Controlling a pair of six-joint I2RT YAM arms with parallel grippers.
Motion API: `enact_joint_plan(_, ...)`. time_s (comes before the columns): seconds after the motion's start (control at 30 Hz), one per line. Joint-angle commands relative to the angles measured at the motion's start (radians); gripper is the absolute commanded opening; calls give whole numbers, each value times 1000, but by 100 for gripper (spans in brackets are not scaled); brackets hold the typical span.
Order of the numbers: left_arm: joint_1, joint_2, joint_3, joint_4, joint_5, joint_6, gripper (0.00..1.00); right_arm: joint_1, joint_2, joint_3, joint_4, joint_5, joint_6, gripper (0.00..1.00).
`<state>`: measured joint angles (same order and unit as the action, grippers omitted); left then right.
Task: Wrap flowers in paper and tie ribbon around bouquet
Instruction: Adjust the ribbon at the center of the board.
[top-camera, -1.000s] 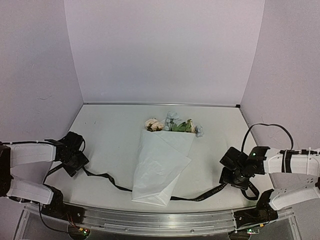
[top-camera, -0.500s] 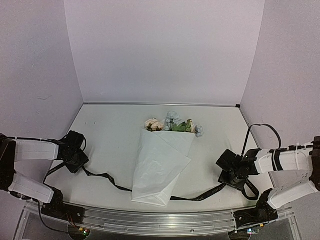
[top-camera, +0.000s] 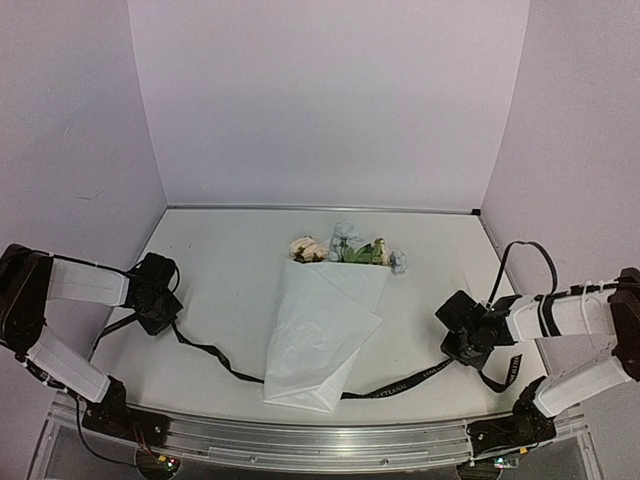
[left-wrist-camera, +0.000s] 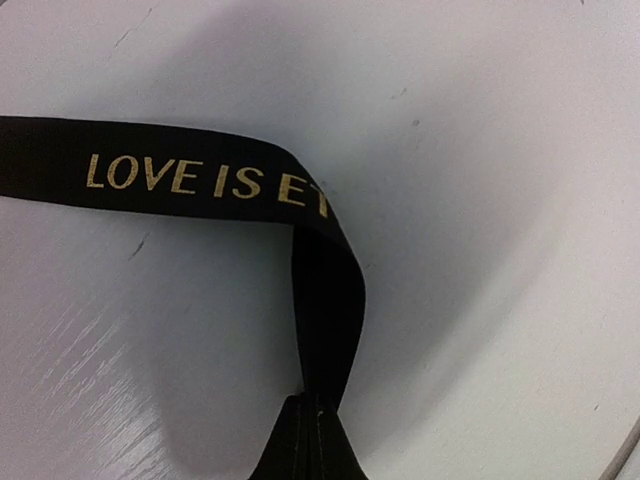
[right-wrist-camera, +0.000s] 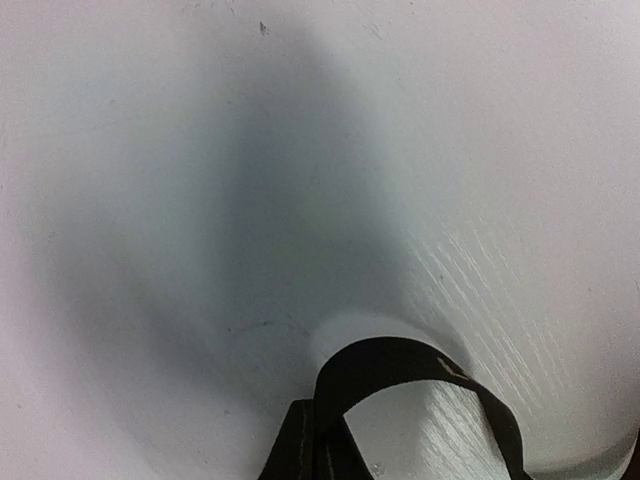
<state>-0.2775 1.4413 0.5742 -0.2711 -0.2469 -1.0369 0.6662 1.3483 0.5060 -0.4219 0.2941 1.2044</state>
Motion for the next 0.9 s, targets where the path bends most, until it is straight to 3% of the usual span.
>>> enact_joint_plan(0.0, 45, 82, 107, 61, -11, 44, 0, -76, 70, 26, 8, -133, -64, 0)
enact_joint_plan(0.33, 134, 185, 266, 150, 14, 130, 0, -224, 176, 189, 8, -266, -143, 0)
enact_joint_plan(0.67, 143, 264, 339, 275, 99, 216, 0, -323, 312, 440, -87, -359, -230, 0)
enact_joint_plan(0.87, 143, 354, 436, 305, 169, 255, 0, -380, 337, 464, -119, -363, -235, 0)
